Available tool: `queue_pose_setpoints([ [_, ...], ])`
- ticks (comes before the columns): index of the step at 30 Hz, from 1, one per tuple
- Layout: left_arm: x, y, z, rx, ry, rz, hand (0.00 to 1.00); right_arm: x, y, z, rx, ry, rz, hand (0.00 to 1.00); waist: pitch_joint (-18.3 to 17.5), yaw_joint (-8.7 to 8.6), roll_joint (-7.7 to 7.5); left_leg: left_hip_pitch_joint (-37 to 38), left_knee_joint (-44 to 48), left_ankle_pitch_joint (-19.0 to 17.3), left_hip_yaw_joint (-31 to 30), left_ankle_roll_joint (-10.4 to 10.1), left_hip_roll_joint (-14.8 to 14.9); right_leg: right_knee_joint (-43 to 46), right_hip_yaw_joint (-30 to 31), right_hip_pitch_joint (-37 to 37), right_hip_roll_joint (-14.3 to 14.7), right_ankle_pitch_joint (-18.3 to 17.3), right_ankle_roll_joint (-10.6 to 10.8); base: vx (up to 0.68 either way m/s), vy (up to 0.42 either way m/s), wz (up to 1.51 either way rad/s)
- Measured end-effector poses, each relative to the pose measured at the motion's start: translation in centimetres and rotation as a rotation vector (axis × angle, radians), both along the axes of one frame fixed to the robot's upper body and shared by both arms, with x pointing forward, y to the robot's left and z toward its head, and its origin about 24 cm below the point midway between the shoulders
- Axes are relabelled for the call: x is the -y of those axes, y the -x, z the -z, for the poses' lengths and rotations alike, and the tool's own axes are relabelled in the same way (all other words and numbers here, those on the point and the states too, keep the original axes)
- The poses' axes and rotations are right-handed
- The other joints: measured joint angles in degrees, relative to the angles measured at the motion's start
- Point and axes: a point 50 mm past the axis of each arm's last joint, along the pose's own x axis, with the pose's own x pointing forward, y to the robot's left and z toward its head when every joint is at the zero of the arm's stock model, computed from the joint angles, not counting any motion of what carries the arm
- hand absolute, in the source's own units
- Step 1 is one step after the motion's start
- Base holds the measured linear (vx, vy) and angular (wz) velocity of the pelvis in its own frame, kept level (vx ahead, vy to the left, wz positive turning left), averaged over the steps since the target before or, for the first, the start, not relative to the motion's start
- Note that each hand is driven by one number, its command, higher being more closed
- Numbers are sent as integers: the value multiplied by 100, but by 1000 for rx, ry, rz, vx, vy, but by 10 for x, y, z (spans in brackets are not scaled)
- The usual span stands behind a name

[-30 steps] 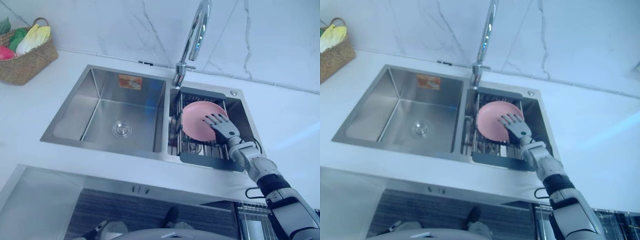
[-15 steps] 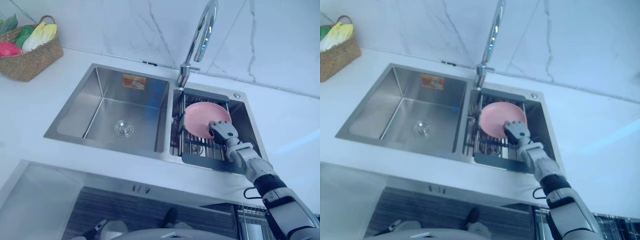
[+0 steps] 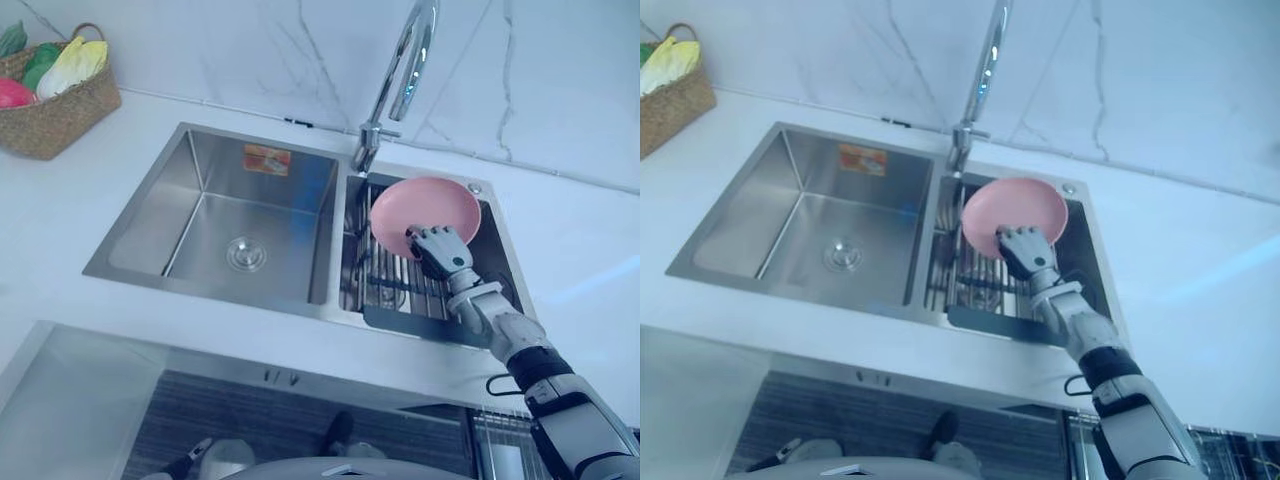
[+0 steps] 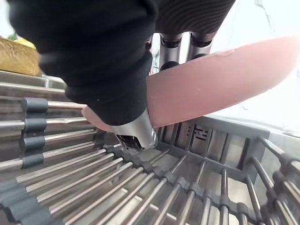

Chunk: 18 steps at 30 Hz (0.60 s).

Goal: Walk over to the sink, pick up the cup, carry it to the dishwasher, place the cup inside the dishwasher, then close the dishwasher door

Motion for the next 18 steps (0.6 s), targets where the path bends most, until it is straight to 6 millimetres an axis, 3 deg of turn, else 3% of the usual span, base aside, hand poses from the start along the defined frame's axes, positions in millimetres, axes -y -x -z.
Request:
queue_pose_setpoints([
  [5,0,2,0,-1,0,-2,0,-2,-5,-11,31,0,-17,100,7,-26,10,15,4,-1,34,-1,3,0,39,-2,3,0,0,0,0,-2],
  [12,1,6,1,-13,0,-7,0,3,-3,-43,145,-2,-35,100,31,-144,47,100,12,-64,223,-19,31,0,221,-29,46,1,1,-3,-2,-13],
  [15,1,8,1,-18,-1,-6,0,17,4,-61,203,-4,0,100,26,-193,55,96,103,-133,427,-20,50,2,426,-143,93,28,4,18,6,-34],
  [18,1,12,1,-36,-15,28,0,37,17,-69,225,8,48,100,21,-381,61,200,100,-171,607,-19,53,3,592,-152,126,42,18,16,9,-29],
])
